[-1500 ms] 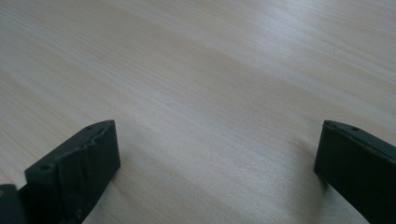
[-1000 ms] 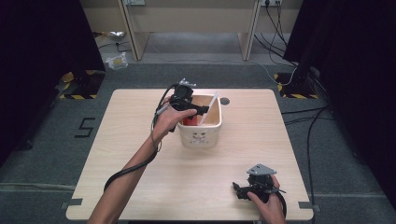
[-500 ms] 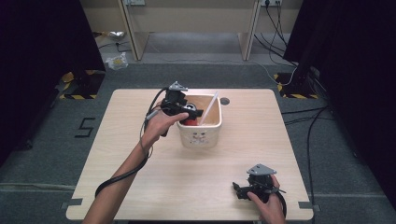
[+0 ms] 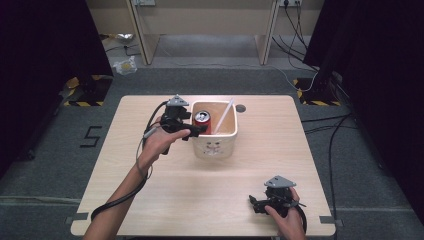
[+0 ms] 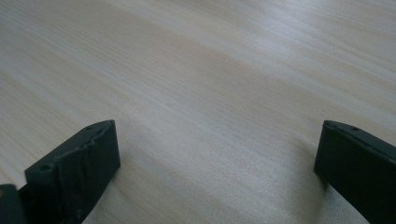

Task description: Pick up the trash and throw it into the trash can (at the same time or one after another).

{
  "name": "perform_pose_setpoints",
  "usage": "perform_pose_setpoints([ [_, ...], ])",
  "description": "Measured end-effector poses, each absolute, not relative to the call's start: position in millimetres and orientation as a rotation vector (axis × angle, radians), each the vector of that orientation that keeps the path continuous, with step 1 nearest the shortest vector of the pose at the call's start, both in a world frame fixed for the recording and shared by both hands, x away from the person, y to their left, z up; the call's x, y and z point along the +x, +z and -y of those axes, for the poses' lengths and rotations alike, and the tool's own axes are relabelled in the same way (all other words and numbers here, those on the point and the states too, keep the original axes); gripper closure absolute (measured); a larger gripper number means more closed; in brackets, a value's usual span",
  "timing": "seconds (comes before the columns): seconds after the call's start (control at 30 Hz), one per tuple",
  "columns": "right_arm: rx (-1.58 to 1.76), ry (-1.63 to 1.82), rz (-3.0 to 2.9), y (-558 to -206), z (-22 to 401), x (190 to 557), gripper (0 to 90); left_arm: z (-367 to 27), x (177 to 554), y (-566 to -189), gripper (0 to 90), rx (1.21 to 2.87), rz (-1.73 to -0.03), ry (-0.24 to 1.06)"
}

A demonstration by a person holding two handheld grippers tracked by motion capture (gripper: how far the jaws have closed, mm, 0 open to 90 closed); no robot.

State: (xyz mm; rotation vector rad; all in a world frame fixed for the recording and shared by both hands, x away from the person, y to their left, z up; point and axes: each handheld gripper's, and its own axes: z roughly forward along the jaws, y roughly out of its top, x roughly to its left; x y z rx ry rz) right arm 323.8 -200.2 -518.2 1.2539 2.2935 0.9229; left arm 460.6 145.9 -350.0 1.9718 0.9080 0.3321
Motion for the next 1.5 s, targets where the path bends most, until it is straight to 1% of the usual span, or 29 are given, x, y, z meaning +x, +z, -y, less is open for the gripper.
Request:
perform_pose_setpoints([
  [0.27, 1.25, 0.921, -2.294, -518.3, 200.4, 323.9, 0.3, -168.0, 445.2, -357.2, 15.9, 1.945, -0.922, 0.347],
  [0.53, 1.248, 0.92, -2.295, -518.2, 200.5, 324.0, 0.3, -182.5, 433.9, -371.4, 15.9, 1.924, -0.929, 0.331],
  [1.03, 1.25, 0.919, -2.296, -518.2, 200.4, 323.9, 0.3, -185.8, 412.4, -394.4, 15.8, 1.897, -0.881, 0.306],
  [1.5, 1.25, 0.919, -2.296, -518.2, 200.4, 323.9, 0.3, -183.2, 396.6, -416.3, 15.8, 1.917, -0.856, 0.359],
])
